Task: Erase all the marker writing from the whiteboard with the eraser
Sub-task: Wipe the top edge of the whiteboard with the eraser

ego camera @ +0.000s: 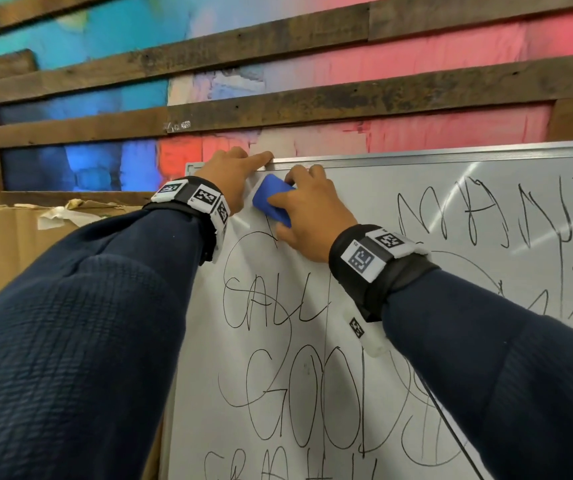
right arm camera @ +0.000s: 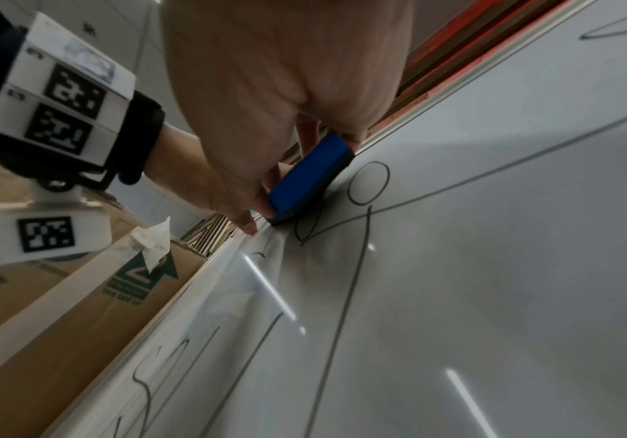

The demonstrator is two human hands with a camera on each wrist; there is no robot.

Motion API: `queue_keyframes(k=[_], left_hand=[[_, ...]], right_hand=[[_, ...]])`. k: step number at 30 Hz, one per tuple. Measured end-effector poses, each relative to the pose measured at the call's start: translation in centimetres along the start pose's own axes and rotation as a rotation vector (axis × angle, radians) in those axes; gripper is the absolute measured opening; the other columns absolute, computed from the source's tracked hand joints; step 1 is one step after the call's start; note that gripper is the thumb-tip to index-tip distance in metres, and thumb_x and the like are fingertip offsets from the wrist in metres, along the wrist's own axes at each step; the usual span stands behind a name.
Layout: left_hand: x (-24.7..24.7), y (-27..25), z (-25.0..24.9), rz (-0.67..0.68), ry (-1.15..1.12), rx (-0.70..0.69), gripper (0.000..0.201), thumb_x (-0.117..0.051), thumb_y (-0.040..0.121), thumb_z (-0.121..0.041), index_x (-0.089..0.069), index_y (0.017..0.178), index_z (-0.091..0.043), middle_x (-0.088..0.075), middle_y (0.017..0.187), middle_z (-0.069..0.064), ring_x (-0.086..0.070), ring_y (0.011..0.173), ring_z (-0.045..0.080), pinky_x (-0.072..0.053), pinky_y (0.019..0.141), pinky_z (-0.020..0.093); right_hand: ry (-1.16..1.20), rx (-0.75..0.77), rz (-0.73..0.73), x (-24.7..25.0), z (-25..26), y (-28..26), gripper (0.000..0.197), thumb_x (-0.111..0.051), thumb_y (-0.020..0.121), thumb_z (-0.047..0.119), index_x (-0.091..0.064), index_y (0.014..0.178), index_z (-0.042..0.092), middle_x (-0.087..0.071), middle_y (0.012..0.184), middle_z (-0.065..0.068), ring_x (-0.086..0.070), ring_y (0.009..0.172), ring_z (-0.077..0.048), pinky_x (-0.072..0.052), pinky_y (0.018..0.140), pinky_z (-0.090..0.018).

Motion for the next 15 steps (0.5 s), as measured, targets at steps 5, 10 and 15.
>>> queue_keyframes(k=[5,10,15], left_hand=[[0.0,0.1,-0.3,0.015,0.012,0.019,0.087,-0.063,0.079,0.001,-0.028,0.15,-0.034,-0.048,0.129,0.011,-0.046,0.118,0.035,-0.049,0.093,0.048],[-0.3,0.2,-0.8,-0.002,-0.042,0.058,0.081,-0.059,0.079,0.003,-0.034,0.148,-0.032,-0.05,0.129,0.013,-0.052,0.115,0.037,-0.05,0.091,0.045],[-0.3,0.3,-1.3,-0.036,-0.089,0.075,0.071,-0.055,0.08,0.003,-0.041,0.143,-0.026,-0.055,0.117,0.016,-0.054,0.106,0.037,-0.048,0.084,0.041]], right_hand=[[-0.006,0.072,0.074,-0.7,0.4,-1.0,0.035,-0.066,0.084,0.033,-0.068,0.117,0.022,-0.045,0.116,-0.008,-0.038,0.108,-0.032,-0.043,0.09,-0.042],[0.017,-0.022,-0.003,0.8,-1.6,-1.6,0.032,-0.065,0.084,0.033,-0.07,0.113,0.022,-0.044,0.117,-0.009,-0.037,0.107,-0.032,-0.041,0.091,-0.043],[0.065,-0.01,0.021,0.7,-1.6,-2.3,0.033,-0.069,0.079,0.033,-0.071,0.111,0.021,-0.043,0.112,-0.008,-0.039,0.103,-0.031,-0.044,0.088,-0.042]])
Point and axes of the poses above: each hand's wrist, its own y-axis towards the middle knuckle, its own x-axis out of the back of the hand, z = x × y, the point moved 5 cm from there along y, towards the middle knuckle
